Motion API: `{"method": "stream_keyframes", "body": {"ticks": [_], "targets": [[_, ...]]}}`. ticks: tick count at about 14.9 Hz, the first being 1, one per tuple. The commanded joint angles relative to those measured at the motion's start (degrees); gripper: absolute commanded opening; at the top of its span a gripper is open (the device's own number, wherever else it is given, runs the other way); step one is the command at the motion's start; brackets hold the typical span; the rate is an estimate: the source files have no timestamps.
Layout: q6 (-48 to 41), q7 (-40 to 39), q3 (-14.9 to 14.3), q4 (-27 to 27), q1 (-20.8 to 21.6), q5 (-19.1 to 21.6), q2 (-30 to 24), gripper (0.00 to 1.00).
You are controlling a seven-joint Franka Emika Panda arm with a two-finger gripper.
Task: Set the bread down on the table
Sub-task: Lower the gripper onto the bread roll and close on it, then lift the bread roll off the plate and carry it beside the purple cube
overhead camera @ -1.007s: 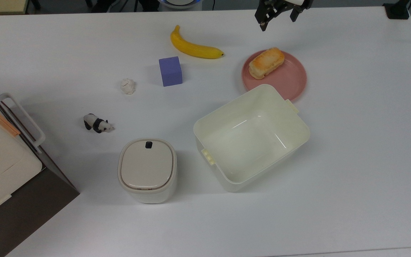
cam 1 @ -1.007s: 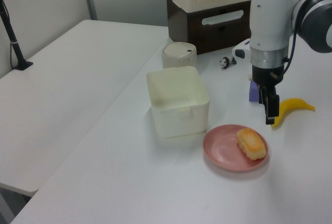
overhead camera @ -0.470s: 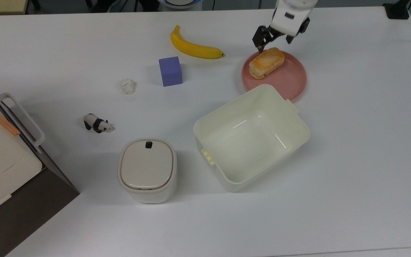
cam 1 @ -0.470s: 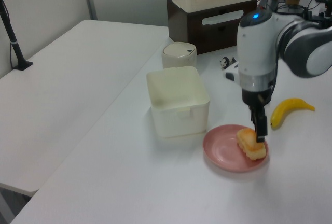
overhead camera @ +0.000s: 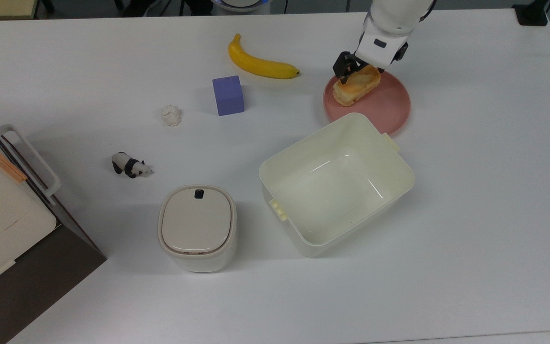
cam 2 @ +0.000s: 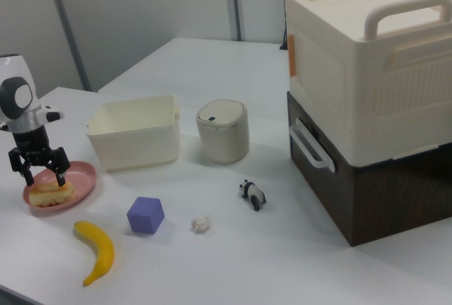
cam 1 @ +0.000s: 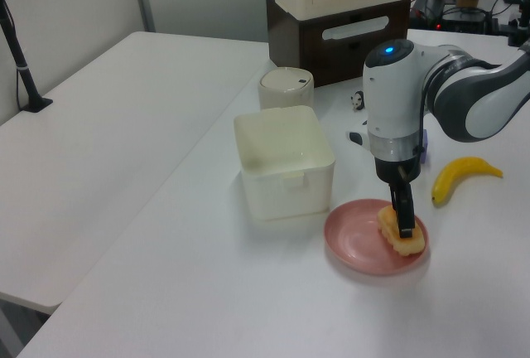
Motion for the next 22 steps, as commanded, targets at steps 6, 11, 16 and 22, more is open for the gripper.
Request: {"method": "stream_keyframes", "body": {"ticks": [6, 11, 16, 22], "targets": [[0.3, -0.1, -0.3, 0.1, -1.2, -1.0, 1.0, 0.99], [0.2, 0.3, -0.3, -1.0, -0.9, -2.1, 2.1, 0.97], [0.2, 0.4, -0.2, -0.6, -1.2, -2.5, 2.0, 0.45], [-0.3, 0.3, -0.2, 1.5, -2.7, -2.4, 1.7, 0.25]]}}
